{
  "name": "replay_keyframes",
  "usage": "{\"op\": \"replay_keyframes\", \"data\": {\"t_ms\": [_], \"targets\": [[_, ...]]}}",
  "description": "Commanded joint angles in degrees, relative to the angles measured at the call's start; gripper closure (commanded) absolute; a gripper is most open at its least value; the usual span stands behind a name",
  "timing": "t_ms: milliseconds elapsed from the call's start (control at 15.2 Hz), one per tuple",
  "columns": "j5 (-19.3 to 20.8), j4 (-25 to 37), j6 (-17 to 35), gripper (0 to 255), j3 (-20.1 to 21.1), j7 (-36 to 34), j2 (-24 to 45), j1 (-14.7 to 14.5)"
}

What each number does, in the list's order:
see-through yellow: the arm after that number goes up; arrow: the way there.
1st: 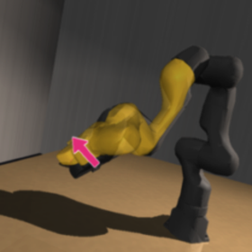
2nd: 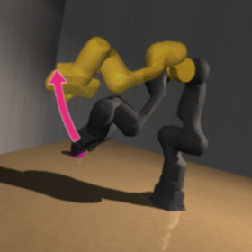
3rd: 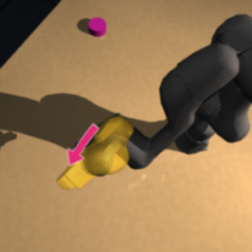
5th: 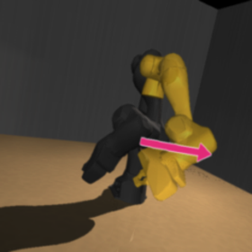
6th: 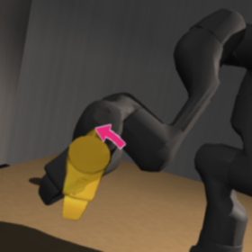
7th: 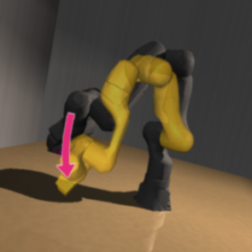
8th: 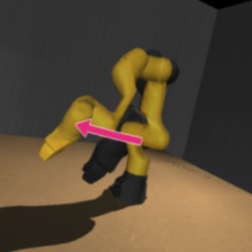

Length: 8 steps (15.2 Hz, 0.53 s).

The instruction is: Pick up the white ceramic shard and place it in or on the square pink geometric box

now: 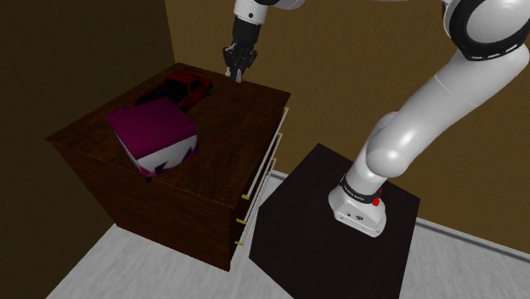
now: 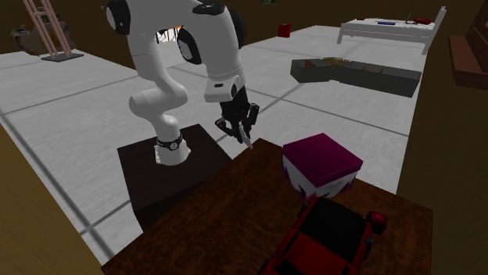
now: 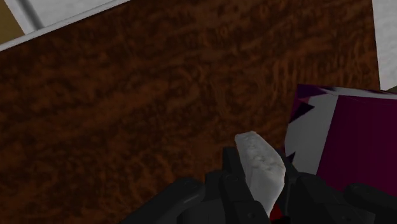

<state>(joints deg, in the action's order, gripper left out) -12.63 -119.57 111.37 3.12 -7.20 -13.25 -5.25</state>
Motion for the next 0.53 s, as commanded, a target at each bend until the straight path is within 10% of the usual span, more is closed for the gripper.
{"op": "replay_keyframes", "data": {"t_ms": [0, 462], "targets": [[0.0, 2.2, 0.5, 255, 1.7, -2.7, 2.1, -1.0], [1.6, 11.6, 1.6, 255, 6.8, -11.9, 11.0, -4.6]]}}
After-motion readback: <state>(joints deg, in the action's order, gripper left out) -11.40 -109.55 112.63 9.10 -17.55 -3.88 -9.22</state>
